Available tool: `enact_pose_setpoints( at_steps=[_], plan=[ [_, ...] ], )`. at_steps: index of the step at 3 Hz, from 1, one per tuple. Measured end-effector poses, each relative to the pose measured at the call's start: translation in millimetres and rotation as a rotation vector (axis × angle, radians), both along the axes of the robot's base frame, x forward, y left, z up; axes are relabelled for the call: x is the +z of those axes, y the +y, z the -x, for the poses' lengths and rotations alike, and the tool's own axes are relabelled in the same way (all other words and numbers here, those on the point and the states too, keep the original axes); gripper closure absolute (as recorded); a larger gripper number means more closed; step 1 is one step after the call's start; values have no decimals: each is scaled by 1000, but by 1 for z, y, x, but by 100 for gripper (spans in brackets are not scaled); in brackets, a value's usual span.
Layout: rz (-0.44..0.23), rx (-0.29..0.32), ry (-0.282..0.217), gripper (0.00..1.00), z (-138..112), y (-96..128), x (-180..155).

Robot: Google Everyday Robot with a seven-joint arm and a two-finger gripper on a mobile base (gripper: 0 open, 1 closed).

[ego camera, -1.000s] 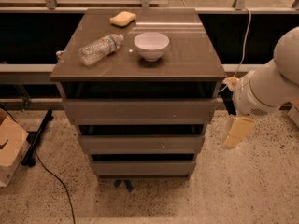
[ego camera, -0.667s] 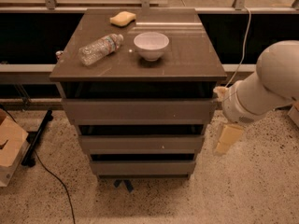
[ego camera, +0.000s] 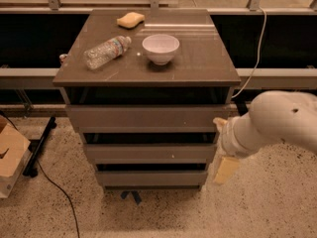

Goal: Open bottom drawer

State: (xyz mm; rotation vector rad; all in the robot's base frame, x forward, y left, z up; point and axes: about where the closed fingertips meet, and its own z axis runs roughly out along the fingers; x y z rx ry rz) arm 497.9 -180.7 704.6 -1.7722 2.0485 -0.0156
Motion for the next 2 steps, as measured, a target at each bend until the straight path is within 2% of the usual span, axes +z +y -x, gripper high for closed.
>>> enact_pose_setpoints(
  at_steps=[2],
  plan=[
    [-45,-32,11,0,-3,8,-88]
  ],
)
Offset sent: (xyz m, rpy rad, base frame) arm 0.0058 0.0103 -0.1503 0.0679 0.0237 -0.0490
